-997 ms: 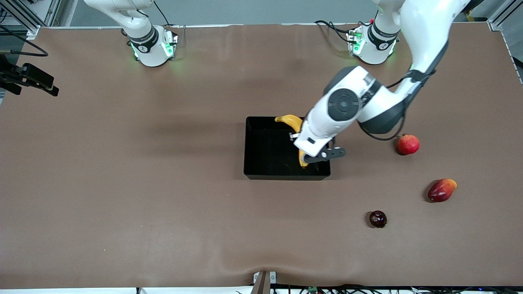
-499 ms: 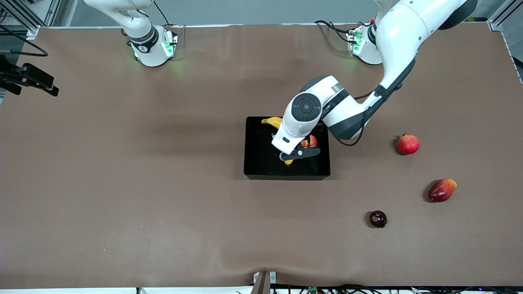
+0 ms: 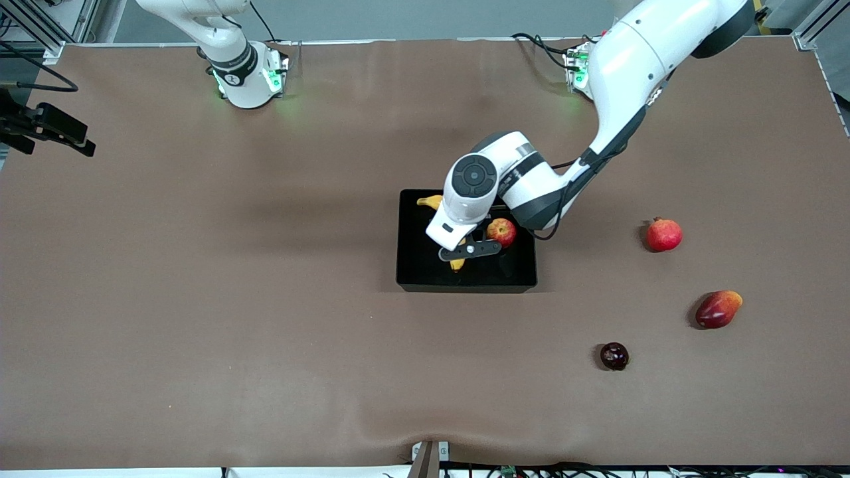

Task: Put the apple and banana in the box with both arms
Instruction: 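Lower the banana into the box beside the apple with the left gripper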

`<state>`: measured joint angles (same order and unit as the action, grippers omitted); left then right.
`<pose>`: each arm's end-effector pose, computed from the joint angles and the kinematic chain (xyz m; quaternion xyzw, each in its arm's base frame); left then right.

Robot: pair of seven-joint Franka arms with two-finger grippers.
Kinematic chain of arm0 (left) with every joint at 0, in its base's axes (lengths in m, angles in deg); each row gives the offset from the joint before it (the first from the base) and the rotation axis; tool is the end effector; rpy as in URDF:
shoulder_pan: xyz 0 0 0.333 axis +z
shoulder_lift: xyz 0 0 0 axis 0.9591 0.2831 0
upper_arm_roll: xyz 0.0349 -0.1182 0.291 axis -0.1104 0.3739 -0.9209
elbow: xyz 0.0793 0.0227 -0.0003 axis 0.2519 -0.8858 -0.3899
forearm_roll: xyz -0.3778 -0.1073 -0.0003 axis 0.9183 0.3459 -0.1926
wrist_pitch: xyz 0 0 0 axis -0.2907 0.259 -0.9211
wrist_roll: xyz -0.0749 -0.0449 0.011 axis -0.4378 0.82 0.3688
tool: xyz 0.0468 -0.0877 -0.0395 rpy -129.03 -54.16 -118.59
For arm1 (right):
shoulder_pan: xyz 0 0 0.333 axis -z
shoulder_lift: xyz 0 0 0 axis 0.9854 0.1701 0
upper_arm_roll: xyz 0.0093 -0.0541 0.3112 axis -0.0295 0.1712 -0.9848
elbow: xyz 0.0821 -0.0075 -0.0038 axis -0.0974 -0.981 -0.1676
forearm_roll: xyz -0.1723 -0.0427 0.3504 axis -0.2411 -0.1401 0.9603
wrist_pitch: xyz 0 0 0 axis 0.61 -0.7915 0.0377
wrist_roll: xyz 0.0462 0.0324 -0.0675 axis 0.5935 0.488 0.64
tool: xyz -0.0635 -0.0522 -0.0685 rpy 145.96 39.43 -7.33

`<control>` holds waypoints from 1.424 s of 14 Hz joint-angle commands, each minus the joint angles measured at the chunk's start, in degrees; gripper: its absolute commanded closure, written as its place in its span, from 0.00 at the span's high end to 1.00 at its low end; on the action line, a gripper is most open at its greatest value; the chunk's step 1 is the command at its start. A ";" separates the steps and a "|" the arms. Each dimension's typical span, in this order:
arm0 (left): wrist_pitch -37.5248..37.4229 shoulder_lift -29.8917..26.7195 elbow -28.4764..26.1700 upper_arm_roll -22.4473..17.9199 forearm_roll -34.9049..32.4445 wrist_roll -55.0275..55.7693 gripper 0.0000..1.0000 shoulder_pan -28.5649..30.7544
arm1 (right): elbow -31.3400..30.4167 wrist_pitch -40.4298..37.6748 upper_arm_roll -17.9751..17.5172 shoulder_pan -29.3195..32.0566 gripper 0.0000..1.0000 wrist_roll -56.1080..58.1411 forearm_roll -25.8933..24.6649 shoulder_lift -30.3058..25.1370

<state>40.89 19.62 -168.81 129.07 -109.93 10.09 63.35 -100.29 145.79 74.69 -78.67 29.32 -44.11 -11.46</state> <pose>0.5089 -0.4630 0.2700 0.9959 0.0693 -0.0567 0.0114 0.5269 -0.0122 0.6667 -0.9990 0.0303 0.0310 0.0049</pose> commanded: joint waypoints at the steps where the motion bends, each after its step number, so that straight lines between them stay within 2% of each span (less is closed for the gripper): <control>1: 2.45 0.76 1.01 -0.57 -1.36 1.53 0.00 -0.69 | 0.28 -0.11 -0.54 0.66 1.00 -0.80 -0.60 -0.22; 3: 4.99 1.29 1.01 -1.79 -1.36 1.53 0.00 -1.47 | 0.28 -0.11 -0.54 0.66 1.00 -0.80 -0.60 -0.22; 7: 8.95 1.64 1.10 -8.03 -1.01 3.11 0.00 -7.09 | 0.28 -0.11 -0.54 0.66 1.00 -0.80 -0.69 -0.22; 13: 12.30 3.66 1.10 -8.48 -1.27 4.69 0.00 -8.33 | 0.28 -0.11 -0.54 0.75 1.00 -0.80 -0.69 -0.22; 17: 13.62 4.10 1.10 -13.13 -1.18 5.48 0.02 -12.28 | 0.28 -0.11 -0.54 0.75 1.00 -0.80 -0.69 -0.22; 18: 13.97 4.19 1.10 -13.58 -1.01 5.66 0.36 -12.55 | 0.28 -0.11 -0.54 0.75 1.00 -0.80 -0.69 -0.22; 19: 14.06 4.10 1.19 -13.58 -1.18 6.01 0.99 -12.47 | 0.28 -0.11 -0.54 0.75 1.00 -0.80 -0.69 -0.22; 20: 14.15 4.01 1.19 -13.58 -1.18 5.84 1.00 -12.29 | 0.28 -0.11 -0.54 0.75 1.00 -0.80 -0.69 -0.22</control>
<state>53.72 23.60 -168.18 116.33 -109.93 13.53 51.64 -100.29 145.79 74.72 -78.67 29.32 -44.16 -11.46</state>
